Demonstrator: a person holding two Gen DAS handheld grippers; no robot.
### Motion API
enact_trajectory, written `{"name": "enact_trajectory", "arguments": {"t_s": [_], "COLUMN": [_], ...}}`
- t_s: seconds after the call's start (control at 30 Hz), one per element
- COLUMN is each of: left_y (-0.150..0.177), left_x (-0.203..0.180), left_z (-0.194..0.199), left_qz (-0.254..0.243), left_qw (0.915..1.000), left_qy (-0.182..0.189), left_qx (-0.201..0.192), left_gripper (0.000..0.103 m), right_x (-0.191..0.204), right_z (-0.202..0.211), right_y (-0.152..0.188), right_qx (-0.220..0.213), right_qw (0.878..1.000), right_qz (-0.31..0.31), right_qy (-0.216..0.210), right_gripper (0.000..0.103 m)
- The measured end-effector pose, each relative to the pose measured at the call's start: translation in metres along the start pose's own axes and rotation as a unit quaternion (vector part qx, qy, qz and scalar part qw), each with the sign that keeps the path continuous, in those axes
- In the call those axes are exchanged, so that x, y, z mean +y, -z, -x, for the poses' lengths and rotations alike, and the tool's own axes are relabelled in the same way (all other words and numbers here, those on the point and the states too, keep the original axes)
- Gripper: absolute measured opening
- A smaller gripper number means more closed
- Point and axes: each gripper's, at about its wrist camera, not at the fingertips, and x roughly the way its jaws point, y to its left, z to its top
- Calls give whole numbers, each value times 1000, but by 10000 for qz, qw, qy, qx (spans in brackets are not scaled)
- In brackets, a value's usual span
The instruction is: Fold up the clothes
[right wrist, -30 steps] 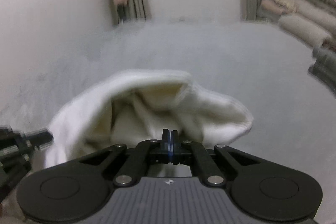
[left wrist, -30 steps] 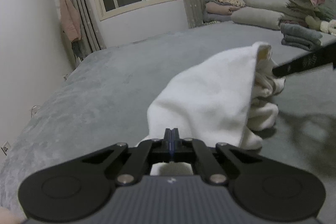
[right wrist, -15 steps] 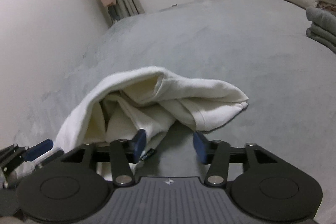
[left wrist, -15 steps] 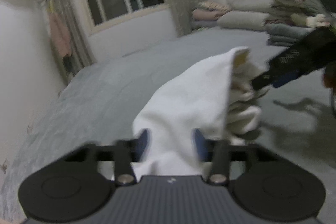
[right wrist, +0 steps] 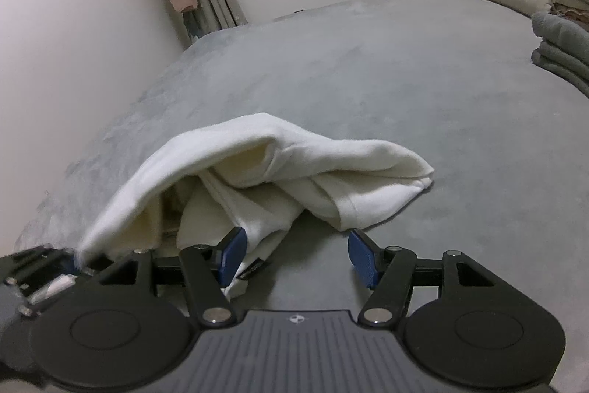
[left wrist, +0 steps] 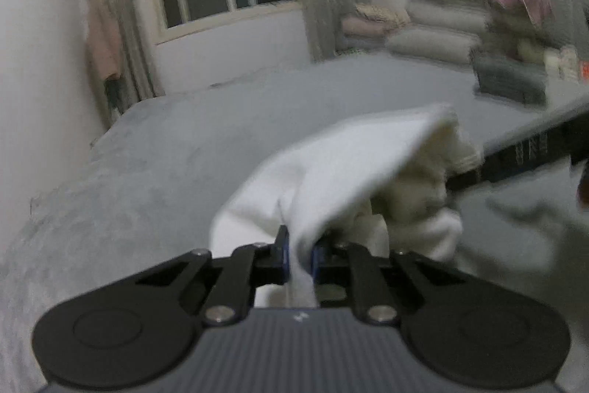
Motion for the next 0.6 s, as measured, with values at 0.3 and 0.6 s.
{"name": "enact_trajectory", "arguments": {"t_s": [0.3, 0.6], "left_y": [-22, -16], "left_x": [65, 69], "left_z": [75, 113], "left_qz": [1325, 1011], "left_qw": [9871, 9875], "left_qy": [816, 1056], "left_qx": [-382, -582], "left_gripper": [9, 9], "right_x": [-6, 15], "right_z": [3, 27], "right_y": [-3, -2], "right_qx": [-228, -1320], "right_qw": [9996, 9884], "right_qz": [-125, 452], "right_qy": [-94, -599], "right_gripper": [61, 38]}}
